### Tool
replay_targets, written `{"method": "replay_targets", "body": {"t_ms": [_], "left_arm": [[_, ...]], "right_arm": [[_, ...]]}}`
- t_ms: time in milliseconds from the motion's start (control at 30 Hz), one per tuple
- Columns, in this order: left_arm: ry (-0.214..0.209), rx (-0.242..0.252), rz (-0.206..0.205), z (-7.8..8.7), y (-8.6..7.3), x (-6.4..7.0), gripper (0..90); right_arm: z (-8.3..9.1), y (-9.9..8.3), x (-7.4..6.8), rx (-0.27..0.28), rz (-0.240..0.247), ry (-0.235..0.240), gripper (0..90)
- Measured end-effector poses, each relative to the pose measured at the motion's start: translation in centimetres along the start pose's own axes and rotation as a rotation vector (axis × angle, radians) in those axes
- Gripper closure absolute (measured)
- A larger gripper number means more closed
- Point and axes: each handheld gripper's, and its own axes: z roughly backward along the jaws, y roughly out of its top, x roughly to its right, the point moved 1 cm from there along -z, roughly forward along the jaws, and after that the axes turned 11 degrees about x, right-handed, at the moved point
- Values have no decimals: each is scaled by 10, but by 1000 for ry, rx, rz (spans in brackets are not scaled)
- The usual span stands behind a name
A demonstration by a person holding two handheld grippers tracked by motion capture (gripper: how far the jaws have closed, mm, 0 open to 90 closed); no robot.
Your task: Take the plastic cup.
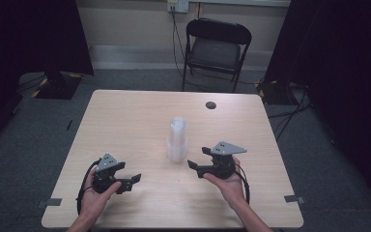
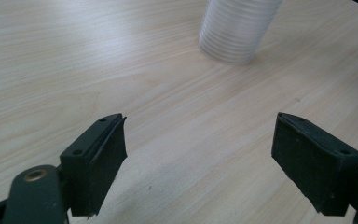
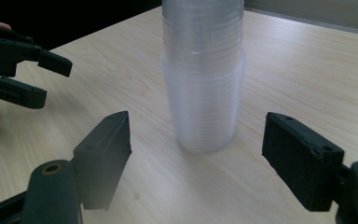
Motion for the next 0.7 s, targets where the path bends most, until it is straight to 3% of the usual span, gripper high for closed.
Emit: {"method": "replay_targets", "body": {"t_ms": [300,700], "left_arm": [[-20,6,-13,0,0,3,165],[-15,0,-32,-1,0,4,162]], "right_arm": [[-13,12,0,17,20,14,266],[-34,31,1,50,31,24,257]]}}
